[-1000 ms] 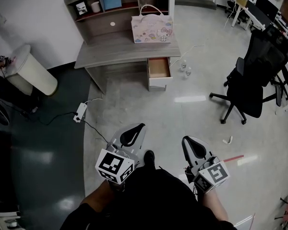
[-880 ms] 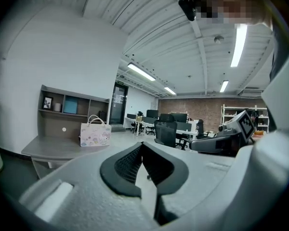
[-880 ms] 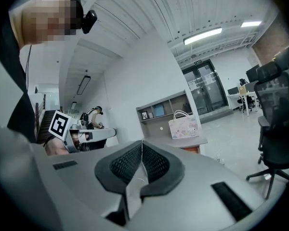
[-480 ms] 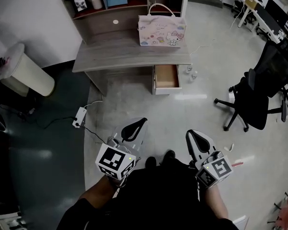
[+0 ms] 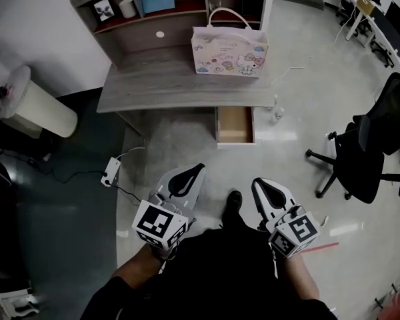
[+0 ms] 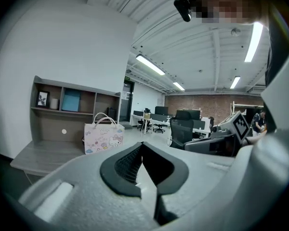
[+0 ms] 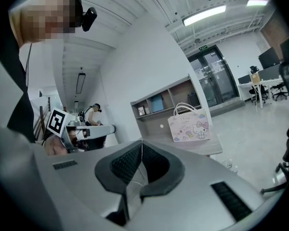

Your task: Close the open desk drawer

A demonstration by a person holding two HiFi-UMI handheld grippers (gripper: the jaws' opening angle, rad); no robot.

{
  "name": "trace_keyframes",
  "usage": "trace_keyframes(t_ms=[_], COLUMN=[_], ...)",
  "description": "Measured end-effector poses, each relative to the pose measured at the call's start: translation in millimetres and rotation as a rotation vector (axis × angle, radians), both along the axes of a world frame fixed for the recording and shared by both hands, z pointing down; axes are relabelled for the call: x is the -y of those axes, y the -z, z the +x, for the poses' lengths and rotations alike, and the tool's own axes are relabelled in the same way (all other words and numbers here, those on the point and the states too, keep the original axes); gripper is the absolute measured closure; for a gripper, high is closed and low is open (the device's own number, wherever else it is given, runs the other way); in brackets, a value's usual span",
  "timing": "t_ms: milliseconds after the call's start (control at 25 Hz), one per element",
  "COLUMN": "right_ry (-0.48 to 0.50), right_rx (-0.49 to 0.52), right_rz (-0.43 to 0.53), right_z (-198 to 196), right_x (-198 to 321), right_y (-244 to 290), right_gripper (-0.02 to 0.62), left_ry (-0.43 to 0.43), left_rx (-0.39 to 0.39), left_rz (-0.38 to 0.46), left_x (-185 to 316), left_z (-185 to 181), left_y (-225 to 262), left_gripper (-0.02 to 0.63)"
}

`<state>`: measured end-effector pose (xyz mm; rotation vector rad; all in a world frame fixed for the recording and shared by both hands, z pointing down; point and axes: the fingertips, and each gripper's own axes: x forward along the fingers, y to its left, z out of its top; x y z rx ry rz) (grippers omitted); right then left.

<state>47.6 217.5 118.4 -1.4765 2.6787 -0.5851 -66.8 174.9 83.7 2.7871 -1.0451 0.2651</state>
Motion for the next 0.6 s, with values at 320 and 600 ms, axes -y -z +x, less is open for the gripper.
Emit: trace_keyframes(t_ms=[320,600], right_ry=[0.097,0.119], right_rx=[-0.029,-0.034], right_rz=[-0.023,-0.078], right_z=[38.7,31.8], right_x=[98.7,156.8], right_y=[-9.0,-39.9], right_gripper=[0.581,0.581], left_ry=[0.058,0.08], left_rx=[-0.004,0.017], left_rz=[-0.031,-0.104], left_x=[91.7,148.0], left_z=[43.4,35.6], left_y=[-5.0,-47.8], left_gripper=[0.598,0.598])
